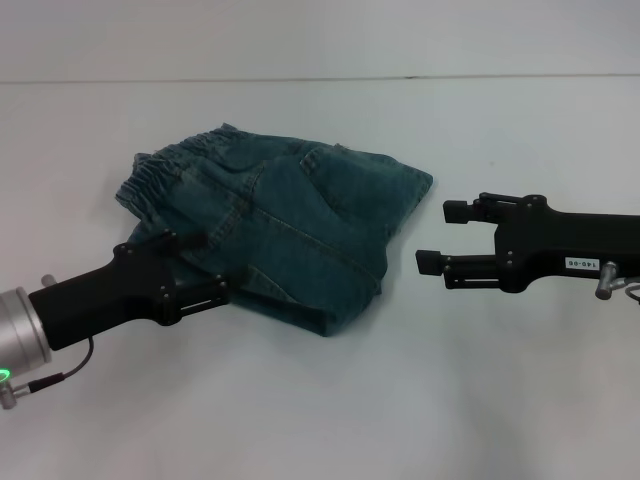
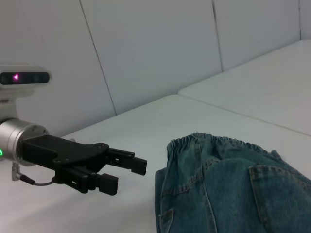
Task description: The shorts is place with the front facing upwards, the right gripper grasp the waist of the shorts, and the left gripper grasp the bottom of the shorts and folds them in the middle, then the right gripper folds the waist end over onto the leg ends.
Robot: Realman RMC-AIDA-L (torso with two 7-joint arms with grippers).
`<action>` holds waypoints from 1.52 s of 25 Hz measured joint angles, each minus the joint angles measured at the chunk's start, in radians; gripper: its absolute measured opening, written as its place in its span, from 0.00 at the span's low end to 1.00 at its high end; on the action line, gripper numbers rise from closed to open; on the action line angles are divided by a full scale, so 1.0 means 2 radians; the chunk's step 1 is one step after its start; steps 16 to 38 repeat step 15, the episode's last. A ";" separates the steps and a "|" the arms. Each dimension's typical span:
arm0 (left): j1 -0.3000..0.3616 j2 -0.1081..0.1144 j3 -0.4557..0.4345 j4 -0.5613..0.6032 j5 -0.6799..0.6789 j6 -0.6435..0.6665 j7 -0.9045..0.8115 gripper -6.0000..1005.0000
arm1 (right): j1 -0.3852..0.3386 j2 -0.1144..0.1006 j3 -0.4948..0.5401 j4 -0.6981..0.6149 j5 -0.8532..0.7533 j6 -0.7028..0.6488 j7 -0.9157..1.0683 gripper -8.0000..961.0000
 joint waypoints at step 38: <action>0.005 0.000 -0.007 0.007 0.001 0.002 -0.004 0.94 | 0.003 0.001 -0.007 0.005 0.002 0.020 0.004 0.92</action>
